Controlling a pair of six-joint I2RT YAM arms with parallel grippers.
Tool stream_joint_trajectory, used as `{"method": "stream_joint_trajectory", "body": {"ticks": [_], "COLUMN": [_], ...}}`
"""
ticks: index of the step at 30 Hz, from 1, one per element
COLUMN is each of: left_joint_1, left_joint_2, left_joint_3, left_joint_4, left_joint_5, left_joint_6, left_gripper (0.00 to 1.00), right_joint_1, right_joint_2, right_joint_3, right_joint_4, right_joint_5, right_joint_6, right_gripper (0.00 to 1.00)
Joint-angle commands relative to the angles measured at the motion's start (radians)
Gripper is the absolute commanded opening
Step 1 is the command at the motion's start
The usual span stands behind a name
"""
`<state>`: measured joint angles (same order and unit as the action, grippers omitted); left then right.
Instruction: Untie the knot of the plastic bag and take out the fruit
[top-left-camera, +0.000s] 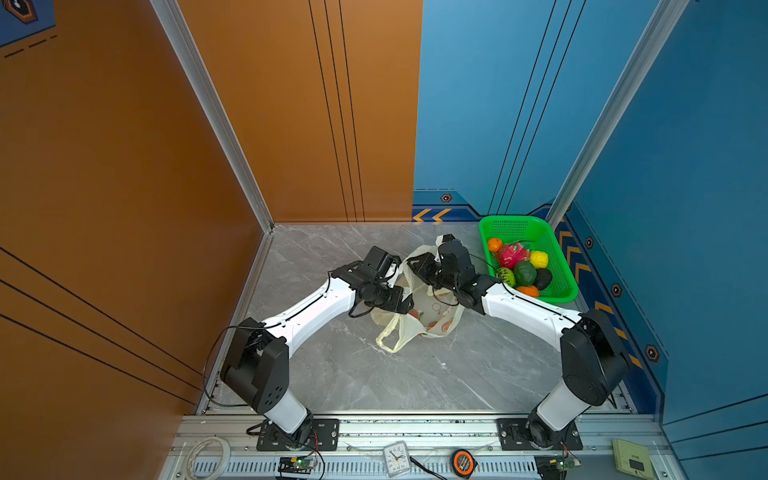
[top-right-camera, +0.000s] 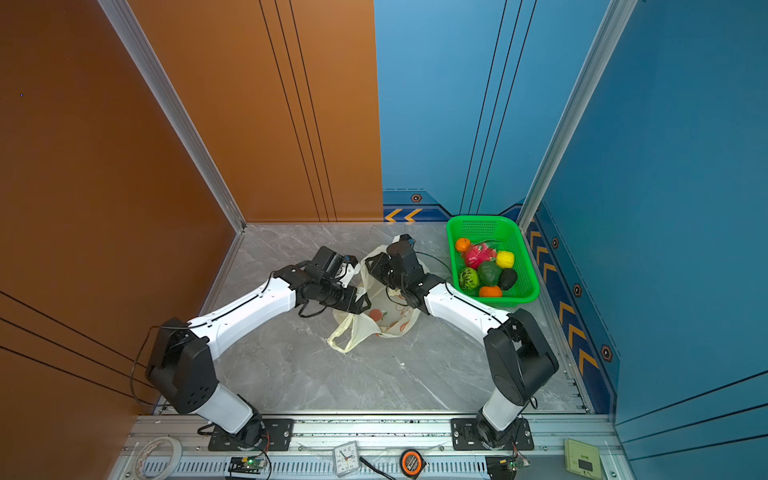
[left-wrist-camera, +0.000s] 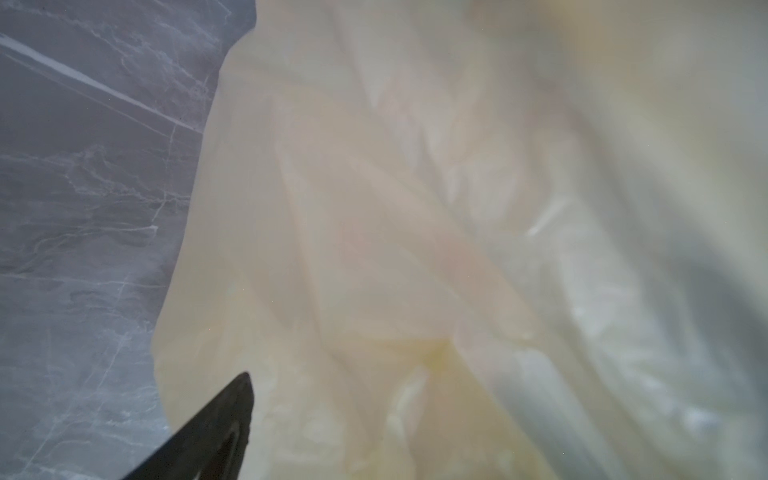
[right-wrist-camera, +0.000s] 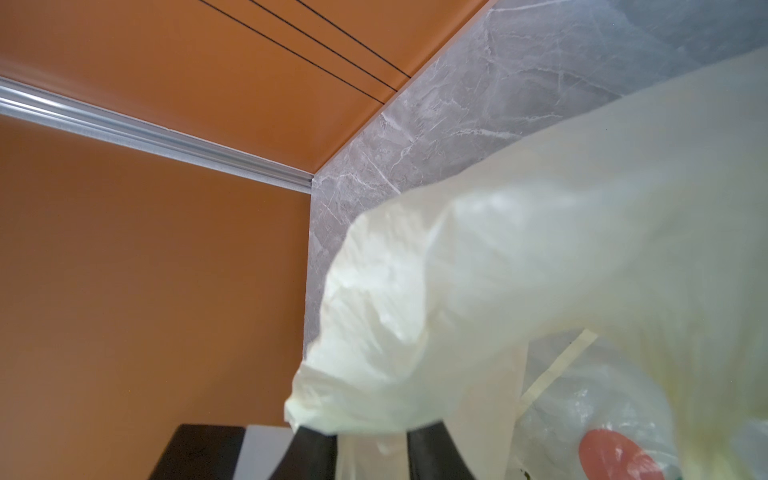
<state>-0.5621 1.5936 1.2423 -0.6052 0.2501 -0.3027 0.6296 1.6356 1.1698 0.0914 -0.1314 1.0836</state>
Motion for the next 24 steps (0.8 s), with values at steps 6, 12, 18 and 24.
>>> {"method": "stream_joint_trajectory", "body": {"ticks": [6, 12, 18, 24], "left_joint_1": [0.032, 0.024, 0.015, 0.001], "left_joint_2": [0.005, 0.003, 0.002, -0.015], "left_joint_3": [0.009, 0.021, 0.031, -0.002], "left_joint_4": [-0.04, -0.041, -0.046, -0.053], "left_joint_5": [0.033, 0.049, 0.067, 0.067], "left_joint_6": [0.034, 0.046, 0.056, 0.054], "left_gripper": [0.88, 0.88, 0.88, 0.88], "right_joint_1": [0.028, 0.064, 0.11, 0.101], "right_joint_2": [-0.199, -0.167, -0.069, -0.027], "right_joint_3": [0.005, 0.015, 0.031, 0.051], "right_joint_4": [-0.269, -0.279, -0.226, -0.183], "right_joint_5": [-0.005, -0.025, -0.031, 0.002], "right_joint_6": [-0.036, -0.044, -0.029, -0.026], "right_gripper": [0.68, 0.71, 0.57, 0.09]}}
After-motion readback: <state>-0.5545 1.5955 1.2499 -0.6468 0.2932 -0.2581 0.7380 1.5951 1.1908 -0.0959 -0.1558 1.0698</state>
